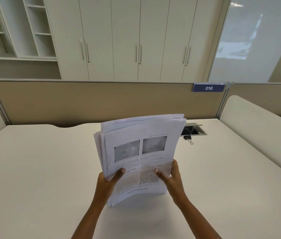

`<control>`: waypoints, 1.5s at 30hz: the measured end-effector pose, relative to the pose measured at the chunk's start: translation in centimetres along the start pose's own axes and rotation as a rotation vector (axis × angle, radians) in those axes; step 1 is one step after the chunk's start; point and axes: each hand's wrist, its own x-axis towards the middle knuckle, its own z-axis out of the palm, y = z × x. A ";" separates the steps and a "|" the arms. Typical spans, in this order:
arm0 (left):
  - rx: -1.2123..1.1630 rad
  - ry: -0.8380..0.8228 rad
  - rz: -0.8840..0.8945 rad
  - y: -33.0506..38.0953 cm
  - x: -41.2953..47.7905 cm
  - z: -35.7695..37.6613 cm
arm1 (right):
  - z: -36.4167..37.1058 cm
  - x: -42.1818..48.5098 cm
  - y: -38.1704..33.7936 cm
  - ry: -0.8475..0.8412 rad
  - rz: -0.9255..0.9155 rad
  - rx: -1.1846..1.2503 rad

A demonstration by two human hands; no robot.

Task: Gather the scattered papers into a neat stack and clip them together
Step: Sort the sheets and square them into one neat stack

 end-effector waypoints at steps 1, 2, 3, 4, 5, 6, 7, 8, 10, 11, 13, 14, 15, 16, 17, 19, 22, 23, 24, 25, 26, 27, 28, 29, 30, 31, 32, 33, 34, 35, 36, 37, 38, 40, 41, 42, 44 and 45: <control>-0.023 0.035 0.000 0.2 0.0 0.1 | 0.2 -0.1 0.1 -0.010 -0.010 -0.019; -0.031 0.058 0.010 0.5 0.0 0.2 | 0.3 -0.1 0.1 -0.002 -0.025 -0.044; -0.028 0.066 0.026 0.8 -0.1 0.3 | 0.3 0.0 0.1 0.021 -0.043 -0.068; -0.027 0.066 0.043 1.0 -0.1 0.3 | 0.2 0.1 0.0 0.039 -0.054 -0.076; -0.030 0.067 0.052 1.2 -0.1 0.3 | 0.2 0.1 -0.1 0.031 -0.054 -0.057; -0.035 0.072 0.054 1.3 -0.2 0.2 | 0.2 0.1 -0.1 -0.008 -0.051 -0.046; -0.041 0.080 0.052 1.3 -0.2 0.2 | 0.3 0.1 -0.2 -0.054 -0.050 -0.057; -0.048 0.090 0.047 1.2 -0.2 0.3 | 0.3 0.0 -0.2 -0.083 -0.060 -0.093; -0.047 0.116 0.032 1.1 -0.2 0.3 | 0.3 0.1 -0.5 -0.054 -0.091 -0.098; -0.036 0.126 0.027 1.1 -0.2 0.3 | 0.4 0.3 -0.7 -0.007 -0.094 -0.071; -0.009 0.123 0.034 1.3 -0.2 0.4 | 0.5 0.5 -1.0 0.065 -0.095 -0.040; 0.000 0.120 0.040 1.4 -0.2 0.4 | 0.6 0.6 -1.2 0.072 -0.100 -0.042; 0.000 0.124 0.048 1.7 -0.1 0.5 | 0.8 0.6 -1.4 0.068 -0.106 -0.043; -0.009 0.132 0.059 1.9 -0.1 0.5 | 0.8 0.6 -1.5 0.065 -0.118 -0.043; -0.019 0.139 0.074 2.2 0.0 0.6 | 0.8 0.6 -1.7 0.066 -0.134 -0.039; -0.017 0.136 0.106 3.0 0.3 0.5 | 0.7 0.7 -2.2 0.059 -0.160 -0.029; -0.012 0.105 0.132 4.0 0.8 0.0 | 0.4 0.8 -2.8 0.017 -0.144 -0.030; -0.007 0.080 0.138 4.3 1.1 -0.3 | 0.2 0.9 -3.0 0.001 -0.134 -0.029; 0.000 0.047 0.138 4.5 1.3 -0.5 | 0.0 0.9 -3.2 -0.009 -0.128 -0.028; 0.009 0.012 0.138 4.8 1.5 -0.7 | -0.1 0.9 -3.6 -0.014 -0.126 -0.029; 0.020 -0.017 0.139 5.0 1.6 -0.9 | -0.2 0.8 -4.2 -0.014 -0.136 -0.041; 0.029 -0.040 0.143 5.2 1.8 -1.0 | -0.1 0.7 -5.0 -0.004 -0.163 -0.067; 0.034 -0.059 0.144 5.3 1.8 -1.1 | 0.0 0.6 -5.9 0.026 -0.205 -0.111; 0.033 -0.072 0.144 5.3 1.9 -1.1 | 0.3 0.5 -7.0 0.086 -0.262 -0.170; 0.027 -0.083 0.143 5.4 1.9 -1.2 | 0.5 0.5 -8.1 0.179 -0.336 -0.247; 0.022 -0.088 0.141 5.4 1.9 -1.2 | 1.0 0.6 -9.4 0.279 -0.436 -0.335; 0.013 -0.091 0.139 5.3 1.9 -1.2 | 1.5 0.7 -10.8 0.356 -0.560 -0.431; 0.000 -0.095 0.138 5.2 1.9 -1.3 | 2.3 0.7 -12.1 0.392 -0.683 -0.528; -0.016 -0.100 0.135 5.2 1.9 -1.3 | 3.3 0.6 -13.5 0.390 -0.782 -0.618; -0.027 -0.102 0.131 5.2 1.9 -1.3 | 4.6 0.4 -14.6 0.355 -0.854 -0.697; -0.032 -0.101 0.129 5.2 1.9 -1.3 | 5.8 0.2 -15.6 0.293 -0.898 -0.764; -0.030 -0.097 0.127 5.0 1.9 -1.2 | 6.9 -0.1 -16.4 0.212 -0.917 -0.830; -0.035 -0.092 0.126 5.1 1.9 -1.2 | 8.0 -0.3 -16.9 0.118 -0.909 -0.906; -0.043 -0.081 0.122 5.1 1.8 -1.2 | 9.7 -0.6 -17.2 -0.074 -0.830 -1.077; -0.042 -0.084 0.116 5.0 1.9 -1.2 | 10.4 -0.7 -17.0 -0.138 -0.794 -1.147; -0.039 -0.090 0.112 5.1 1.8 -1.3 | 10.9 -0.7 -16.9 -0.174 -0.778 -1.193; -0.022 -0.095 0.119 5.2 1.7 -1.1 | 11.6 -0.8 -16.7 -0.200 -0.795 -1.232; 0.005 -0.080 0.130 5.1 1.8 -1.0 | 11.8 -0.9 -16.7 -0.218 -0.816 -1.246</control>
